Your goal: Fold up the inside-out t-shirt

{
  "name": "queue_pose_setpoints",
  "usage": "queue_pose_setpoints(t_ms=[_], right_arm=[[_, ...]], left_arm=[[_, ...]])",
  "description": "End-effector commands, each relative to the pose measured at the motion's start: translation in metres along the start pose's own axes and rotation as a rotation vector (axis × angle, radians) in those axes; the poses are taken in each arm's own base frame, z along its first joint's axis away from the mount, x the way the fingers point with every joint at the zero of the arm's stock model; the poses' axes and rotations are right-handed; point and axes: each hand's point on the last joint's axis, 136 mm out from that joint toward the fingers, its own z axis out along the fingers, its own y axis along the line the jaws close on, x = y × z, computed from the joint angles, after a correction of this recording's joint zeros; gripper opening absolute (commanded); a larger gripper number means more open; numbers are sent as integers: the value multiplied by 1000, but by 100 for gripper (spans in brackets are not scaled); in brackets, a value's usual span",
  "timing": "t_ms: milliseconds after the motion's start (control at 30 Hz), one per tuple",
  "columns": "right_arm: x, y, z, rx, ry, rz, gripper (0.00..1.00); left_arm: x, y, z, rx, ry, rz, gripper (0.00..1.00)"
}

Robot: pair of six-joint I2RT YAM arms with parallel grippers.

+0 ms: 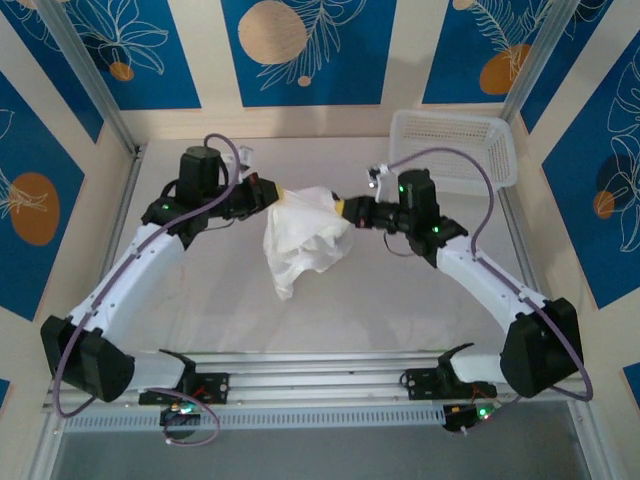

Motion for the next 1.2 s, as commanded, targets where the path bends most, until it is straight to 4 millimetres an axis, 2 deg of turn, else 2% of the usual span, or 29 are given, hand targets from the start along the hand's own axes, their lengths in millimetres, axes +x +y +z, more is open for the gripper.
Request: queue_pose_setpoints(t_ms=[0, 67, 133, 233, 300, 367, 433, 467, 500, 533, 600, 700, 733, 800, 867, 933, 1000, 1033, 1167], right_arm=[[19, -62, -20, 167, -40, 148, 0], [43, -63, -24, 184, -1, 93, 6], [76, -56, -19, 160, 90, 28, 11], [112, -45, -9, 91, 217, 11, 16], [112, -43, -8, 95, 218, 20, 16], [103, -42, -8, 102, 181, 14, 6], [97, -38, -7, 99, 161, -23, 3], [96, -38, -7, 99, 167, -40, 3], [96, -38, -6, 107, 181, -57, 6], [95, -40, -6, 125, 193, -72, 12], [88, -41, -4, 158, 207, -82, 27], [74, -40, 5, 215, 231, -53, 39], [70, -41, 11, 250, 246, -24, 41], [69, -45, 23, 312, 294, 51, 42], [72, -46, 39, 338, 357, 92, 43], [78, -43, 56, 357, 391, 48, 46], [83, -34, 72, 349, 411, -10, 51], [85, -31, 81, 343, 428, -28, 53], [93, -46, 106, 423, 501, -69, 57]], left_arm=[[-37, -27, -51, -44, -164, 139, 0], [-42, -34, -58, -44, -189, 203, 0], [-37, -39, -52, -3, -152, 231, 0], [-22, -20, -33, -12, -68, 203, 0], [-3, 6, -23, -61, -12, 189, 0], [27, 47, -18, -176, 67, 142, 0], [70, 86, -17, -268, 175, 68, 0], [89, 97, -16, -275, 218, 47, 0], [108, 107, -17, -291, 248, 30, 0], [125, 118, -20, -322, 270, 17, 0], [149, 139, -33, -417, 308, -21, 0], [173, 165, -51, -567, 391, -90, 1], [176, 167, -53, -583, 399, -97, 13], [169, 166, -58, -597, 351, -67, 27], [146, 161, -70, -636, 250, -3, 47], [118, 152, -86, -690, 144, 68, 59], [99, 140, -85, -675, 101, 109, 60], [94, 130, -76, -625, 108, 121, 60], [103, 87, -26, -466, 230, 196, 57]])
